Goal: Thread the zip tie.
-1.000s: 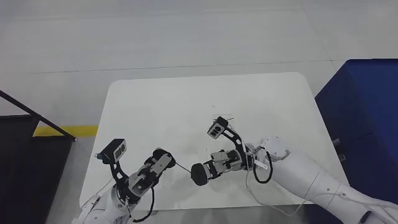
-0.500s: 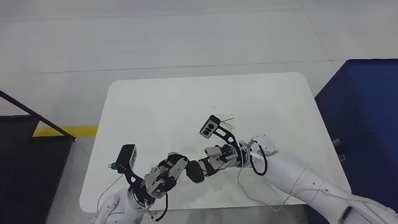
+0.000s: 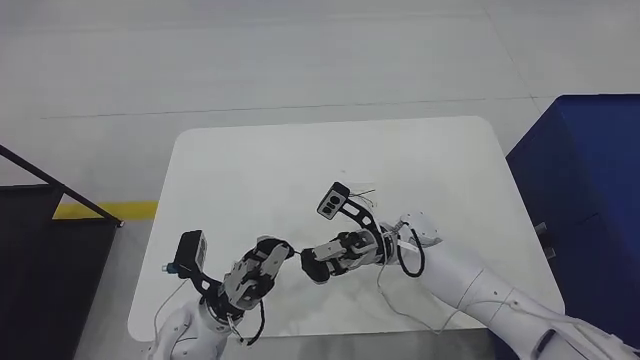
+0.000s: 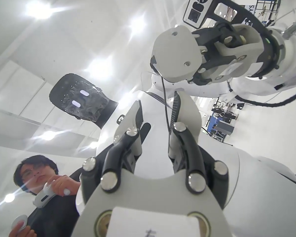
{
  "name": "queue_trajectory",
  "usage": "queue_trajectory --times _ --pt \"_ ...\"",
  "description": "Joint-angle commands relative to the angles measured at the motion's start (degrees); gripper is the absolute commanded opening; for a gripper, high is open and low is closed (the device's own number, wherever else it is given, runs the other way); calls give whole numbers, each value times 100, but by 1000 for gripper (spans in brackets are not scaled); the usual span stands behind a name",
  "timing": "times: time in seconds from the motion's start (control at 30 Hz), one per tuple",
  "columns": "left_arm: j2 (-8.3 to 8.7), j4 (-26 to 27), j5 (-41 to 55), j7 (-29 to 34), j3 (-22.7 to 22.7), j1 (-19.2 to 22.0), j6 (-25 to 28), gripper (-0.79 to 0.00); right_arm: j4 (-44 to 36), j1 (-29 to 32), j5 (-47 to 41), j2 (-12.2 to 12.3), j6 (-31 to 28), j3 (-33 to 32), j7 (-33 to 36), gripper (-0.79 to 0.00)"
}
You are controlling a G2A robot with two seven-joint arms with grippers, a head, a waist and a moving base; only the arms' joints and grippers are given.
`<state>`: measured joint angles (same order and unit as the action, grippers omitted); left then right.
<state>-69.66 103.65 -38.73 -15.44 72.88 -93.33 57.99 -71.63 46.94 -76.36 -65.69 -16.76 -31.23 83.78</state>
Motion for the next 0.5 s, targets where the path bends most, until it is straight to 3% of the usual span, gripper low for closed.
queue_trajectory --times 0.0,0.13,0.33,0.37,0.43,0.47 --pt "4 26 21 5 -24 -6 1 -785 28 11 30 -29 33 -52 -16 -606" --pt "22 90 42 14 -43 -25 1 -785 56 29 130 -91 90 -153 -29 -585" --pt "30 27 -37 5 -85 12 1 -785 74 75 297 -178 191 -268 8 -643" --pt "31 16 -36 -1 -87 25 1 -785 81 81 321 -191 207 -288 13 -665" --pt "33 7 -22 -14 -81 46 1 -785 97 97 342 -218 247 -332 23 -779" --pt "35 10 -5 -21 -82 50 1 -785 105 106 356 -231 261 -354 32 -785"
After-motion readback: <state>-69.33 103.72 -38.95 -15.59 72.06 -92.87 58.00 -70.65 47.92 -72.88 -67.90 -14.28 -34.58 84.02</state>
